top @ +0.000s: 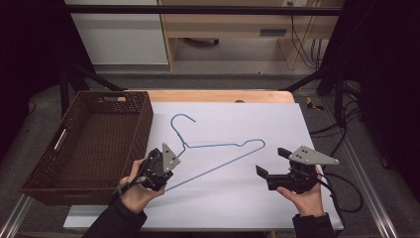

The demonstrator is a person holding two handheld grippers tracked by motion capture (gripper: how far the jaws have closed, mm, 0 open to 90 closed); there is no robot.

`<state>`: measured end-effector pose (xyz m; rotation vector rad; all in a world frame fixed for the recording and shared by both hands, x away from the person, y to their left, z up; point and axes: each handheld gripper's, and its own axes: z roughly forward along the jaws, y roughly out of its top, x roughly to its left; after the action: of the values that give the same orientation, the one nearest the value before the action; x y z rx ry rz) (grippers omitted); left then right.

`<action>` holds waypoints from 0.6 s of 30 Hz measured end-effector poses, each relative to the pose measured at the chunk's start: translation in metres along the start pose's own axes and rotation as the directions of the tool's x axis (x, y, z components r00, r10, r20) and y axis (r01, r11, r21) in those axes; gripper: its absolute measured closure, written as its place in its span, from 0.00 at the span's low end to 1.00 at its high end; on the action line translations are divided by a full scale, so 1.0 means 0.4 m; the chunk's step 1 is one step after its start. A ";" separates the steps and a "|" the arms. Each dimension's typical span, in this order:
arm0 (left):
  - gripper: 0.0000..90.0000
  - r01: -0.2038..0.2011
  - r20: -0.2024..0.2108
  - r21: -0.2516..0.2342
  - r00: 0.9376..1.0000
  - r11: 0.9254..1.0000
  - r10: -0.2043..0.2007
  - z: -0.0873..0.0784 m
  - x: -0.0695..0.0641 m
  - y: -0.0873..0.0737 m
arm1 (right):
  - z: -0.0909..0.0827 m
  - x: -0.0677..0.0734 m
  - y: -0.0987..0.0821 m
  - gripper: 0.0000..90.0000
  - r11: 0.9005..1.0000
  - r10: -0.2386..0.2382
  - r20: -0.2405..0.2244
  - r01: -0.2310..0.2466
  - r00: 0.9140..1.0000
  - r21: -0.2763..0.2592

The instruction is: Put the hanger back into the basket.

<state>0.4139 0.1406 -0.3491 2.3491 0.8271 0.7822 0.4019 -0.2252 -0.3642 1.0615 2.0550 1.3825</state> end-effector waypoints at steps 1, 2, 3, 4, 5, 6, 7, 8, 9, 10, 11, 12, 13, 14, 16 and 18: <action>0.96 0.008 0.002 0.005 1.000 1.000 -0.008 -0.003 0.005 0.006 | -0.002 -0.003 -0.003 0.09 1.000 0.003 -0.001 -0.003 1.000 -0.002; 0.96 0.012 0.002 0.012 1.000 1.000 -0.012 -0.007 0.010 0.012 | -0.004 -0.005 -0.006 0.09 1.000 0.010 0.003 -0.010 1.000 -0.003; 0.96 0.015 0.002 0.018 1.000 1.000 -0.015 -0.011 0.015 0.018 | -0.005 -0.006 -0.008 0.09 1.000 0.008 0.006 -0.008 1.000 -0.003; 0.96 0.022 0.005 0.020 1.000 1.000 -0.022 -0.015 0.021 0.023 | -0.006 -0.007 -0.011 0.09 1.000 0.009 0.006 -0.009 1.000 -0.004; 0.96 0.029 0.007 0.023 1.000 0.999 -0.030 -0.020 0.028 0.029 | -0.006 -0.007 -0.013 0.09 1.000 0.008 0.003 -0.008 1.000 -0.002; 0.96 0.034 0.007 0.021 0.999 0.999 -0.034 -0.025 0.035 0.034 | -0.006 -0.008 -0.016 0.09 1.000 0.007 0.005 -0.007 1.000 0.001; 0.96 0.043 0.007 0.019 0.999 0.999 -0.043 -0.031 0.043 0.040 | -0.005 -0.007 -0.018 0.09 1.000 0.011 0.009 -0.011 1.000 0.004; 0.96 0.051 0.009 0.016 0.999 0.999 -0.051 -0.038 0.051 0.045 | -0.004 -0.009 -0.021 0.09 1.000 0.006 0.007 -0.006 1.000 0.006; 0.96 0.051 0.008 0.017 0.999 0.999 -0.052 -0.045 0.060 0.050 | -0.003 -0.008 -0.023 0.09 1.000 0.010 0.010 -0.010 1.000 0.007; 0.96 0.057 0.002 0.013 0.998 0.998 -0.057 -0.052 0.067 0.055 | -0.001 -0.009 -0.025 0.09 1.000 0.009 0.012 -0.009 1.000 0.008; 0.96 0.060 0.002 0.007 0.998 0.998 -0.060 -0.059 0.076 0.060 | 0.000 -0.010 -0.027 0.09 1.000 0.012 0.014 -0.012 1.000 0.010; 0.96 0.061 0.000 0.003 0.998 0.998 -0.061 -0.066 0.084 0.064 | 0.001 -0.011 -0.030 0.09 1.000 0.010 0.016 -0.010 1.000 0.008; 0.96 0.064 -0.002 0.001 0.998 0.998 -0.064 -0.072 0.093 0.068 | 0.002 -0.013 -0.032 0.09 1.000 0.010 0.017 -0.011 1.000 0.010; 0.96 0.071 -0.007 -0.002 0.997 0.997 -0.071 -0.079 0.101 0.071 | 0.003 -0.014 -0.034 0.09 1.000 0.015 0.020 -0.015 1.000 0.013; 0.96 0.075 -0.010 -0.003 0.997 0.997 -0.075 -0.085 0.111 0.075 | 0.005 -0.016 -0.036 0.09 1.000 0.013 0.026 -0.013 1.000 0.016; 0.96 0.091 -0.018 -0.006 0.996 0.996 -0.091 -0.100 0.133 0.079 | 0.008 -0.015 -0.038 0.09 1.000 0.008 0.034 -0.009 0.999 0.027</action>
<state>0.4340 0.1667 -0.2831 2.2848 0.9318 0.7676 0.4026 -0.2313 -0.3796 1.0987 2.0527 1.3349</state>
